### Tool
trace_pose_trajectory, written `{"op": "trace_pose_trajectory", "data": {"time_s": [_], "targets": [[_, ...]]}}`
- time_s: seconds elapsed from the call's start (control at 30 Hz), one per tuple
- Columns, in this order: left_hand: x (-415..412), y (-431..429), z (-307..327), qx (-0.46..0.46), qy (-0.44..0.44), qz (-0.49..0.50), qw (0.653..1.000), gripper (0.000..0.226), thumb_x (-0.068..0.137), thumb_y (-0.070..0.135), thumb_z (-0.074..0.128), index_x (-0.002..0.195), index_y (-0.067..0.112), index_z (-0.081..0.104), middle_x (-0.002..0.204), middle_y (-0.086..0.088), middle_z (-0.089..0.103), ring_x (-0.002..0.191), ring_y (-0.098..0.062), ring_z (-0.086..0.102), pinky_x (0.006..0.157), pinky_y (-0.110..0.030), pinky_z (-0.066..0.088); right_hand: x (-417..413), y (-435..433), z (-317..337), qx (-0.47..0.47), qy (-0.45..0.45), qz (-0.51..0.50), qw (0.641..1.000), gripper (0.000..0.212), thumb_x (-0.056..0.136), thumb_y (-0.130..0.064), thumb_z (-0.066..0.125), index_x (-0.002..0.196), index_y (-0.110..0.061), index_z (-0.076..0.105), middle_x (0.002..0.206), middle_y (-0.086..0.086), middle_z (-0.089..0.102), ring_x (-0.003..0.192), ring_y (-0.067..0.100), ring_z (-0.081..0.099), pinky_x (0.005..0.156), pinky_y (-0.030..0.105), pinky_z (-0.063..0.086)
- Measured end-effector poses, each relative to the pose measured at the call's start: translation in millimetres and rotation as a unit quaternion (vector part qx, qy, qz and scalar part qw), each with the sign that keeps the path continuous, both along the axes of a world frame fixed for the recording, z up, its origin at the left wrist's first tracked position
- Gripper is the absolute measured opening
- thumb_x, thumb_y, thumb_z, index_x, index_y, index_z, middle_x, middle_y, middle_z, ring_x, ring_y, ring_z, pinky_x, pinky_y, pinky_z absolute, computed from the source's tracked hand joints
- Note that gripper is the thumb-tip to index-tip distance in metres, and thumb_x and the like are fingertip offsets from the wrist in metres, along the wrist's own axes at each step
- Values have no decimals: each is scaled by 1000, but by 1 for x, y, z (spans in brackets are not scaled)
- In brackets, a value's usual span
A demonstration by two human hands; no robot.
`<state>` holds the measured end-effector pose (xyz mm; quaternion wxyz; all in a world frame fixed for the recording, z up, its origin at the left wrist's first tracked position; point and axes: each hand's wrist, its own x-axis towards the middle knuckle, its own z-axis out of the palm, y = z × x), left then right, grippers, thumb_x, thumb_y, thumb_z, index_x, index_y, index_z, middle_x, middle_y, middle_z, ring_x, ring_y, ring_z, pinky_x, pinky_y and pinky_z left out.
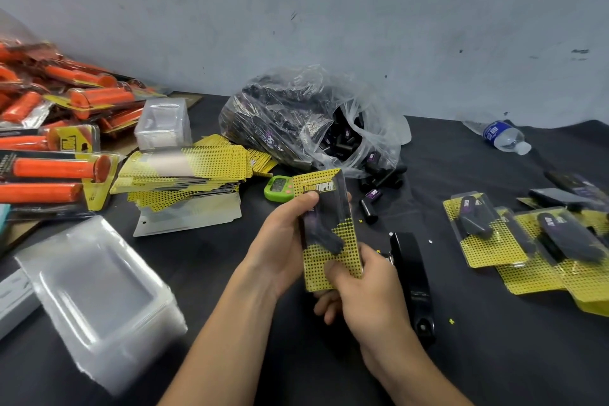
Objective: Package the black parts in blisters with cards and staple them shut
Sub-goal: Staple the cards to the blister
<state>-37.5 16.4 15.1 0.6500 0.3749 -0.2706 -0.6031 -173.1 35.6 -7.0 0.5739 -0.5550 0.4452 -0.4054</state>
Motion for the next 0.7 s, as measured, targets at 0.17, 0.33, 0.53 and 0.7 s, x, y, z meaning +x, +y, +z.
{"op": "trace_pose_trajectory", "data": {"time_s": [0.17, 0.33, 0.53, 0.7], "targets": [[-5, -2, -2, 76, -26, 19, 997, 37, 99, 22, 59, 127, -1, 64, 110, -22, 70, 91, -32, 69, 84, -45, 60, -4, -1, 6, -38, 26, -27, 999, 20, 96, 2, 61, 103, -17, 61, 72, 10, 73, 49, 29, 69, 46, 38, 56], [3, -4, -2, 42, -7, 79, 996, 23, 102, 11, 55, 123, 4, 62, 106, -21, 69, 90, -33, 69, 85, -52, 59, -9, 3, 14, -168, 258, -52, 950, 55, 91, -30, 73, 139, -39, 47, 99, -9, 76, 82, 13, 74, 83, 39, 60], [10, -7, -6, 31, 27, 99, 994, 22, 99, 5, 57, 118, 11, 65, 107, -16, 70, 94, -33, 68, 88, -54, 57, -49, -16, 44, -333, 349, -249, 840, 21, 92, -46, 62, 105, -29, 65, 84, -4, 68, 81, 22, 60, 68, 32, 42], [10, -10, -11, 23, 8, 109, 994, 18, 94, 0, 60, 108, 9, 67, 102, -14, 71, 92, -30, 70, 92, -52, 58, -70, -39, 38, -70, 532, -68, 841, 69, 92, -81, 24, 106, -26, 63, 102, 0, 67, 102, 30, 61, 78, 41, 47]]}}
